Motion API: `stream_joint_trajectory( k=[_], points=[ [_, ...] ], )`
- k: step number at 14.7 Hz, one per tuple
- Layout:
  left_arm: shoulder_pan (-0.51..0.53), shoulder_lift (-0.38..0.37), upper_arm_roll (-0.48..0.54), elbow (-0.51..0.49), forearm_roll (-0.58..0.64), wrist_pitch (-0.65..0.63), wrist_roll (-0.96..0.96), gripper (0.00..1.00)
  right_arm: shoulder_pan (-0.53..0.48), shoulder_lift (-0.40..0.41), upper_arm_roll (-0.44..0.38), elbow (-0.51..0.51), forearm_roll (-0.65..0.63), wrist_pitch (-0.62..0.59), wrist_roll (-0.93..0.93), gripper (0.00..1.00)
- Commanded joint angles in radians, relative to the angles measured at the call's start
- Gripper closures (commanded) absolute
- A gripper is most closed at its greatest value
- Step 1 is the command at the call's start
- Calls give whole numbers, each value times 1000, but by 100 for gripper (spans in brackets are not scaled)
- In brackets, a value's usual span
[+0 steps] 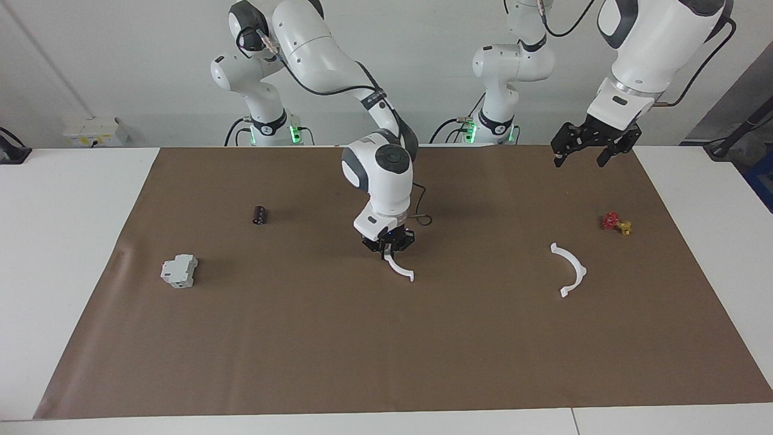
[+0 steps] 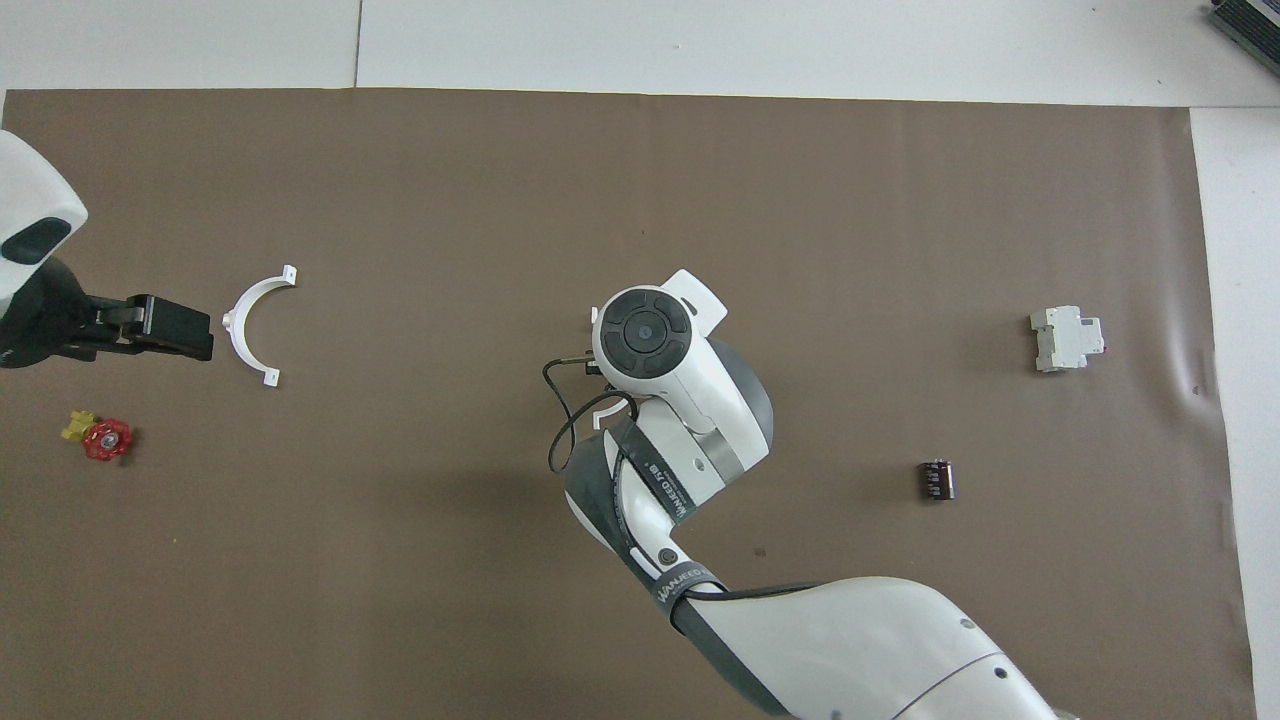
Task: Assemble drain pipe with both arms
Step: 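Carry the clamp half toward the table centre and set it down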
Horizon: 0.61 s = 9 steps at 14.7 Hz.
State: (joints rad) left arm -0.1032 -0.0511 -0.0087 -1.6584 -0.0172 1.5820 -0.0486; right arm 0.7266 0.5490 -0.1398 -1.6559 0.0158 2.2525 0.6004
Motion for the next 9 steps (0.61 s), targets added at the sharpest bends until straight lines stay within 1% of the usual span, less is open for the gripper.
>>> stream_joint_trajectory(
  k=[1,3,4,5,6,8,9],
  points=[
    [7,-30,-2,-41,-1,27,15,0,-3,-4,3,-19,-7,32,27,100],
    [7,-30,-2,-41,-1,27,15,0,-3,-6,3,-24,-8,33,18,100],
    [7,-32,-2,-41,-1,27,15,0,-4,-6,3,-24,-8,33,16,69],
    [7,-32,-2,-43,-1,27,15,0,-3,-8,3,-24,-13,32,16,13],
    [7,-32,-2,-41,-1,27,15,0,-3,-9,3,-21,-17,29,16,0],
    [7,-32,-2,-46,-1,29,15,0,11,-23,3,-8,-16,9,16,0],
    [7,-39,-2,-55,-1,36,15,0,8,-52,2,-8,-14,-8,16,0]
  ],
)
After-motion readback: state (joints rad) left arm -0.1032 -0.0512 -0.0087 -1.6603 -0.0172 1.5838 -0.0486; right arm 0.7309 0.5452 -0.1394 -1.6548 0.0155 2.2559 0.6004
